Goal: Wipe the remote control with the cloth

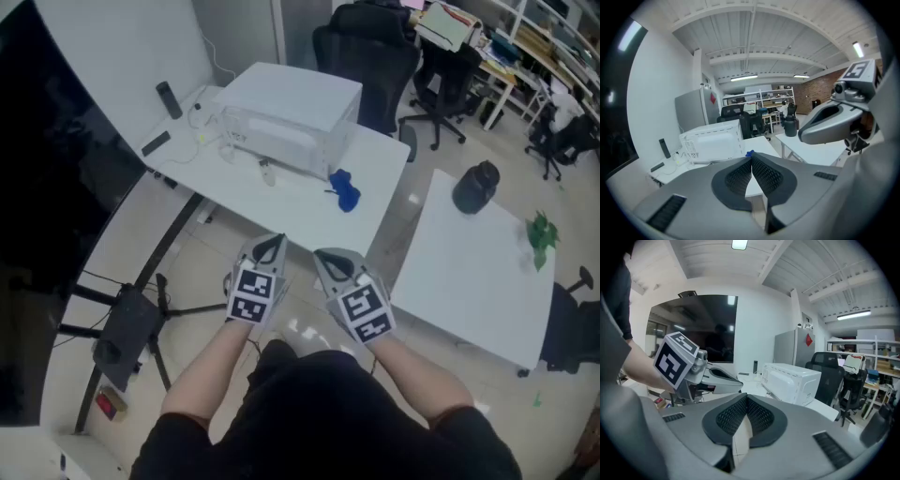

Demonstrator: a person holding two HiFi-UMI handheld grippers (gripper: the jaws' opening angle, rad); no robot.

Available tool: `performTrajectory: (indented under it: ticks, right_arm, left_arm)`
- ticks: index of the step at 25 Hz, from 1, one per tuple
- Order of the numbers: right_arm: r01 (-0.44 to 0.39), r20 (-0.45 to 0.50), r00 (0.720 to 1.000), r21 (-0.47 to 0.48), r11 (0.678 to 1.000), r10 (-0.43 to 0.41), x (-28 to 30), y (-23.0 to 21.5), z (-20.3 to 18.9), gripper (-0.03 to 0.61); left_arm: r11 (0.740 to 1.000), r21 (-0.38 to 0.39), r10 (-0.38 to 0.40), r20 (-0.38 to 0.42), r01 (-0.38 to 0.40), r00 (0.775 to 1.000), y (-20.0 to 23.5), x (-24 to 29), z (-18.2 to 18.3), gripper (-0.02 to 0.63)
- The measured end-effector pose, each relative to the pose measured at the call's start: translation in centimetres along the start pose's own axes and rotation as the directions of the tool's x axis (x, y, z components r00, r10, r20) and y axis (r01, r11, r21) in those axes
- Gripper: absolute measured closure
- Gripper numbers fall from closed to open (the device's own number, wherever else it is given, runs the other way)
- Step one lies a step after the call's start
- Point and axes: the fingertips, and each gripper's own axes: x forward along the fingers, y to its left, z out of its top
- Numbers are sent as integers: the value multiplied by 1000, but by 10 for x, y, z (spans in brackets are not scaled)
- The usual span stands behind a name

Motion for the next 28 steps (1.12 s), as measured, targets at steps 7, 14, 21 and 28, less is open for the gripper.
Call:
performTrajectory:
  ticks: [7, 14, 21, 28]
  right_arm:
    - [18, -51, 999, 27, 999, -16, 64, -50, -7, 571]
    - [81, -149, 987, 94, 992, -66, 159, -123, -24, 571]
    - [142, -227, 969, 166, 976, -102, 213, -170, -44, 571]
    - [145, -271, 959, 205, 968, -87, 232, -196, -60, 571]
  left_arm:
    - [989, -118, 72, -118, -86, 990, 87, 93, -31, 466]
    - [967, -189, 109, -305, -172, 946, 184, 228, -91, 330]
    - [939, -249, 93, -484, -239, 870, 231, 323, -148, 298]
    - [919, -257, 109, -562, -299, 820, 243, 358, -171, 298]
